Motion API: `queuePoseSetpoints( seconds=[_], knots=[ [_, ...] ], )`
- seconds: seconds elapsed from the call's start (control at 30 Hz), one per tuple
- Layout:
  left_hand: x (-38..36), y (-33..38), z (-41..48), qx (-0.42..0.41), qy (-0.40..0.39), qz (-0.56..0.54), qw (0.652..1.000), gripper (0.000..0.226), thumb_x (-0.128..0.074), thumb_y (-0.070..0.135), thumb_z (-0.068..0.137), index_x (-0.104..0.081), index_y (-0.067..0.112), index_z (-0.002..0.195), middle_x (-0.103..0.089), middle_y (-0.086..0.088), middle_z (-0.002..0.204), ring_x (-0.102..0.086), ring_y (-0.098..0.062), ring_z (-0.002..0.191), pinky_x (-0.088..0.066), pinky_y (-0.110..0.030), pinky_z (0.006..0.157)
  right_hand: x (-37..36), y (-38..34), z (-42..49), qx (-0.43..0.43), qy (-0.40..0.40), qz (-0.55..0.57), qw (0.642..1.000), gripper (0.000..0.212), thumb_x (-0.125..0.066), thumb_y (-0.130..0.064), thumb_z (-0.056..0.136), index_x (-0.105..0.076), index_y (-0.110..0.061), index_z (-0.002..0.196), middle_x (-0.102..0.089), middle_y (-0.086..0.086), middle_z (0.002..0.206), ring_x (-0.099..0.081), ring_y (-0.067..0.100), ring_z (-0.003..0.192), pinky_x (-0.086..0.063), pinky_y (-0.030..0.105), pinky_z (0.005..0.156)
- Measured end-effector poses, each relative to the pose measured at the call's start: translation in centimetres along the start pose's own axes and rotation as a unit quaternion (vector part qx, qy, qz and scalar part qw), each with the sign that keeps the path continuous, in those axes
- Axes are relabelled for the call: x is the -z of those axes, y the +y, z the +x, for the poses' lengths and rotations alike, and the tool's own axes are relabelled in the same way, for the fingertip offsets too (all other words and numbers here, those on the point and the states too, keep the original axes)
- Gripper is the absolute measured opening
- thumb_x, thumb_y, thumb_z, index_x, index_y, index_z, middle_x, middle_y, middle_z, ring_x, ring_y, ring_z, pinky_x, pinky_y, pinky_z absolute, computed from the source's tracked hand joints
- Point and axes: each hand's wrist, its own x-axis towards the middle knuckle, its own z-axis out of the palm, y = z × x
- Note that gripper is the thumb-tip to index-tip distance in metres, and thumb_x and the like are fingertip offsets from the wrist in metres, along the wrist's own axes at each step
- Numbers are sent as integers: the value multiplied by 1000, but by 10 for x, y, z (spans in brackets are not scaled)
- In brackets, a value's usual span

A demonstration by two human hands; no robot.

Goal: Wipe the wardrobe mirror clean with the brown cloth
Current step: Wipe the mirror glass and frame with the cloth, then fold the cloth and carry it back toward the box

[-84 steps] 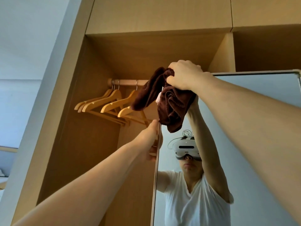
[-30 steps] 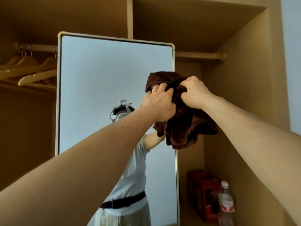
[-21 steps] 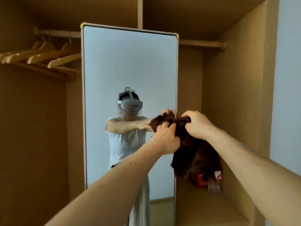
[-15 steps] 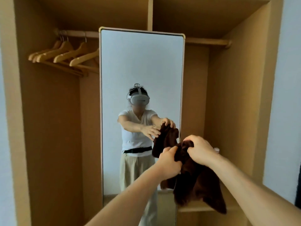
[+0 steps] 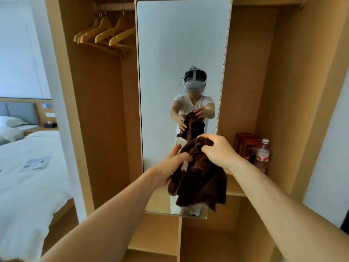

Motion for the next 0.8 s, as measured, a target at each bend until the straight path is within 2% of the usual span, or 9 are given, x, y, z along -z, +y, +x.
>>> queuePoseSetpoints(
  seconds=[0.07,0.17,0.23,0.33,0.43,0.5,0.63,0.73,0.8],
  knots=[
    [-7,-2,-10,18,-25,-24,999,56,-61,40,87,-42,29,139,-62,-10,124,-63,-27,108,-52,-39,91,-5,-3,-6,4,-6,26,1000,36,-48,-5,90,-58,-17,123,-62,4,112,-61,20,97,-55,34,81],
    [-16,-8,-26,31,-28,-45,998,66,-72,56,71,-51,27,127,-71,-7,107,-70,-24,95,-57,-32,73,-15,-6,-15,8,-2,68,998,40,-48,-4,88,-57,-16,125,-59,5,118,-57,22,108,-51,40,93],
    [-16,-17,-36,8,-23,-25,999,66,-76,50,70,-48,31,127,-72,-1,104,-70,-19,93,-57,-27,70,-23,-5,-23,9,2,99,995,35,-51,-6,88,-59,-16,121,-61,4,113,-57,20,106,-51,37,92],
    [-10,-26,-50,3,7,35,999,62,-81,36,72,-48,33,124,-70,0,109,-70,-17,94,-57,-26,71,-36,-5,-33,7,-9,129,992,24,-56,-10,88,-60,-21,110,-60,-7,97,-56,14,98,-48,24,77],
    [-1,-32,-66,10,118,77,990,49,-81,23,73,-56,30,115,-71,1,102,-70,-18,90,-59,-30,70,-54,-8,-42,-5,-41,157,987,21,-59,-14,89,-60,-20,109,-59,-7,93,-58,16,97,-47,25,77],
    [8,-36,-77,3,182,84,980,34,-76,18,79,-60,29,106,-72,4,92,-71,-13,80,-57,-24,61,-66,-14,-47,-12,-90,160,983,19,-60,-21,90,-58,-20,109,-62,-1,101,-59,18,100,-48,27,78],
    [30,-46,-111,23,290,63,955,21,-69,17,86,-59,29,100,-70,1,89,-69,-16,79,-56,-26,61,-104,-28,-60,-15,-192,136,972,48,-56,-30,91,-41,-24,136,-53,0,122,-53,21,111,-49,35,92],
    [51,-52,-142,34,360,3,932,22,-68,12,86,-62,22,104,-70,-4,90,-70,-19,75,-56,-26,53,-136,-32,-78,-7,-276,159,948,58,-57,-28,91,-29,-29,143,-52,-14,104,-56,8,92,-52,19,67],
    [67,-57,-165,32,393,-32,918,30,-68,7,84,-62,15,113,-70,-10,98,-70,-25,84,-59,-34,65,-160,-33,-91,1,-317,172,933,57,-57,-26,92,-30,-32,142,-48,-20,94,-53,1,83,-46,13,55]
  ],
)
